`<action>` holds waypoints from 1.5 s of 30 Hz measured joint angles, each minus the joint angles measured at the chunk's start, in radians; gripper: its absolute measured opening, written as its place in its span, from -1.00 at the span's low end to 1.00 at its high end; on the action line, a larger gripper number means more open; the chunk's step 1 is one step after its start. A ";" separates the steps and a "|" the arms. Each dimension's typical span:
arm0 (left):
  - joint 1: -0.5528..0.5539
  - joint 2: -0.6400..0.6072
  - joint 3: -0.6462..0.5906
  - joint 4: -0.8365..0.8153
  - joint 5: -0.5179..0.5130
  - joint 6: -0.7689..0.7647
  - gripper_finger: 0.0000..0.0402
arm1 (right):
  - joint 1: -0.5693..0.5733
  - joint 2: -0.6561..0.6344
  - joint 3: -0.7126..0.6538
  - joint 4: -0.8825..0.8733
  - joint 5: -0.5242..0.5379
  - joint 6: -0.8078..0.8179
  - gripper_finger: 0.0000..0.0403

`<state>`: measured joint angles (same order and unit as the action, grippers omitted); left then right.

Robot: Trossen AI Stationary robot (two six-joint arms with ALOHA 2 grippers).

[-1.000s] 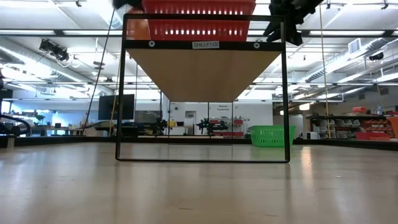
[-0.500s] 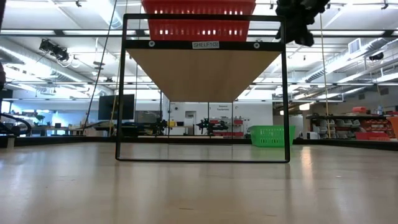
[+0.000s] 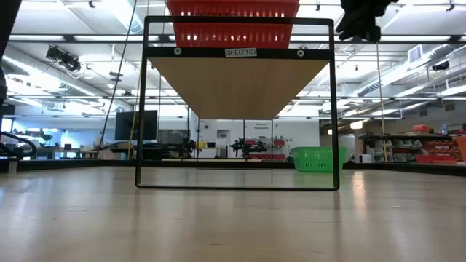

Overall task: Stack baskets on shelf by color
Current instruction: Stack the top orange bin on top of the orange bin on the shelf

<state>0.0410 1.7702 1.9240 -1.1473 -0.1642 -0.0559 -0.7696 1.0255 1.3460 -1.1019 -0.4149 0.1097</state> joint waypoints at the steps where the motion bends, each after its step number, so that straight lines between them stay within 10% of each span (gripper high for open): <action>1: 0.000 0.000 0.000 -0.005 0.000 0.000 -0.95 | 0.000 -0.006 0.000 0.000 0.000 0.000 -0.43; 32: 0.039 -0.001 0.000 -0.054 -0.001 0.069 -0.49 | 0.000 -0.054 0.000 -0.046 0.000 -0.001 -0.43; 45: 0.049 -0.002 0.000 -0.053 0.000 0.071 -0.85 | 0.000 -0.054 0.000 -0.045 0.004 -0.033 -0.43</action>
<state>0.0902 1.7687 1.9240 -1.2007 -0.1639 0.0154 -0.7692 0.9718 1.3460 -1.1465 -0.4109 0.0763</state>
